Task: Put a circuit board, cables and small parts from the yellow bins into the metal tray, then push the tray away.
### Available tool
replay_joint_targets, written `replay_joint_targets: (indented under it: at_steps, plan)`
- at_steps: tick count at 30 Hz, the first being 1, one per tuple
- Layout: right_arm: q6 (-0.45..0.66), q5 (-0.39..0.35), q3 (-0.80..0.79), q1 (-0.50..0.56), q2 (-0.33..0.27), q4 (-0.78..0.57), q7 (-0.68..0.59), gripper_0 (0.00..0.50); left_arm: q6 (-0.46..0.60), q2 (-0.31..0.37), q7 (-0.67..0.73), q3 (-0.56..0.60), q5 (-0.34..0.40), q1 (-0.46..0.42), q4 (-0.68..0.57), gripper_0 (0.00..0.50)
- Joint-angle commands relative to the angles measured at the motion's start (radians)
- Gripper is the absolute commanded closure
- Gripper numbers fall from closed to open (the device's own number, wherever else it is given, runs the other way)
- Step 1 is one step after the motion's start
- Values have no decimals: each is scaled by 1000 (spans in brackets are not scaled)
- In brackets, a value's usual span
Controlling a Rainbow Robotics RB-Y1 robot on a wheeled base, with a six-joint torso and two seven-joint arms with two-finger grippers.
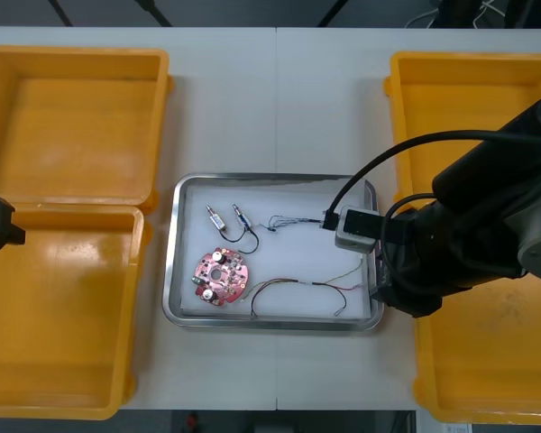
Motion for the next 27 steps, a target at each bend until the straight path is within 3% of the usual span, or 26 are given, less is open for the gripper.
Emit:
replay_joint_targets:
  at_steps: [1, 8, 18, 27]
  plan:
    - [-21, 56, 151, -122, 56, 26, 20, 0, -7, 44, -53, 30, -10, 16, -22, 0]
    - [-21, 145, 325, -229, 204, 118, 0, 0, -7, 44, -53, 30, -10, 16, -22, 0]
    - [-20, 220, 420, -294, 415, 279, -20, 0, -7, 44, -53, 30, -10, 16, -22, 0]
    - [-18, 292, 503, -292, 507, 338, -85, 0, -7, 44, -53, 30, -10, 16, -22, 0]
